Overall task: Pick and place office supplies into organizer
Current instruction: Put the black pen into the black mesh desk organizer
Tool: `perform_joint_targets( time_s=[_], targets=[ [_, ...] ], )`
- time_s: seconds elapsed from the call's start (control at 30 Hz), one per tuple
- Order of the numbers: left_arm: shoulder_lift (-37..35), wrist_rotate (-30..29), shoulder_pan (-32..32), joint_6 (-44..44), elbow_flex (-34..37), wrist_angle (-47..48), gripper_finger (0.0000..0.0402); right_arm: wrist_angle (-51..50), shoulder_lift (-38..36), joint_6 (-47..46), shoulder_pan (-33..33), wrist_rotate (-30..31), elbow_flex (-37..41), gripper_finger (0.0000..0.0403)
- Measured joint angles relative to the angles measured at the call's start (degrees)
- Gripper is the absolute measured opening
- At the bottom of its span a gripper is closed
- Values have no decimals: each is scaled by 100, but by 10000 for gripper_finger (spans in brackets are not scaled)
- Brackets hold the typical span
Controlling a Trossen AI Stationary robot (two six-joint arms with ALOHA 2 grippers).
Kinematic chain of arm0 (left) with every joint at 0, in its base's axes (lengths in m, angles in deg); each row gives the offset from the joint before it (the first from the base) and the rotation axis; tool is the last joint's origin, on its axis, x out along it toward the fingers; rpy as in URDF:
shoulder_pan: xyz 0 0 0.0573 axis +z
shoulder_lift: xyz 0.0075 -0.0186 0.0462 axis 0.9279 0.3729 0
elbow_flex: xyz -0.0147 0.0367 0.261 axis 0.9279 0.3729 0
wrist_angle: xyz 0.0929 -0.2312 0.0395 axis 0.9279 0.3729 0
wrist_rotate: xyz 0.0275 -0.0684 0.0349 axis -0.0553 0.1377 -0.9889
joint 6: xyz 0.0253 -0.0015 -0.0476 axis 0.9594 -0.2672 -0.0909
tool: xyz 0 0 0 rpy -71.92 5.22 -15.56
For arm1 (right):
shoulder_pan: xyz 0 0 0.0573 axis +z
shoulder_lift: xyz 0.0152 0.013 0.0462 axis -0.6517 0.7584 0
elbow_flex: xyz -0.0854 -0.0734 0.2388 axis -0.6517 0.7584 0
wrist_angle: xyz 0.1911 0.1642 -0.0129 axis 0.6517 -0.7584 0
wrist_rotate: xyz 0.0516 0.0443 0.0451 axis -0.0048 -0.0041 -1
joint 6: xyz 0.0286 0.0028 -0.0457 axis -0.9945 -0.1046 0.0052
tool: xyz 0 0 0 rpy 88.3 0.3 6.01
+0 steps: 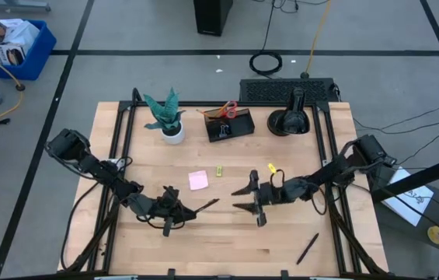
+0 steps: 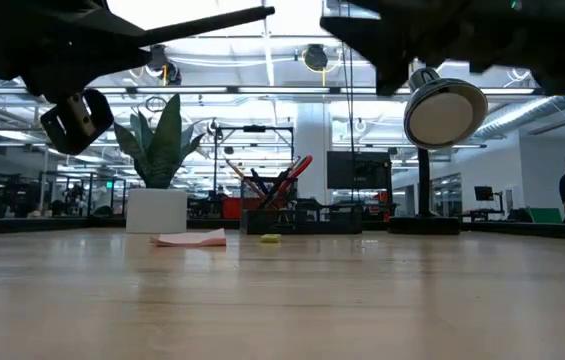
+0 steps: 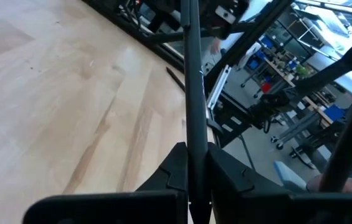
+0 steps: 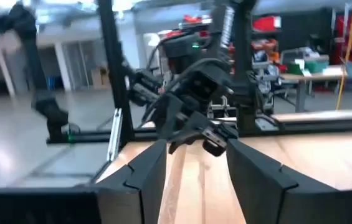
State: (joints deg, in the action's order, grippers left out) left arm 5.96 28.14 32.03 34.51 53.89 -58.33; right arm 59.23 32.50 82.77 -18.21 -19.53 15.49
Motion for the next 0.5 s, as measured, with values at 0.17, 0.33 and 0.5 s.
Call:
perform_joint_targets(
  time_s=[0.17,0.33,0.5],
  targets=[
    [0,0,19,58,0,-4,22,350,416,-942,-399,-201,-50,164],
    [0,-1,81,39,0,-10,19,366,768,-1167,-673,-878,-431,163],
    [0,69,97,26,0,-13,30,137,1013,-1162,-680,-988,-880,168]
  ],
)
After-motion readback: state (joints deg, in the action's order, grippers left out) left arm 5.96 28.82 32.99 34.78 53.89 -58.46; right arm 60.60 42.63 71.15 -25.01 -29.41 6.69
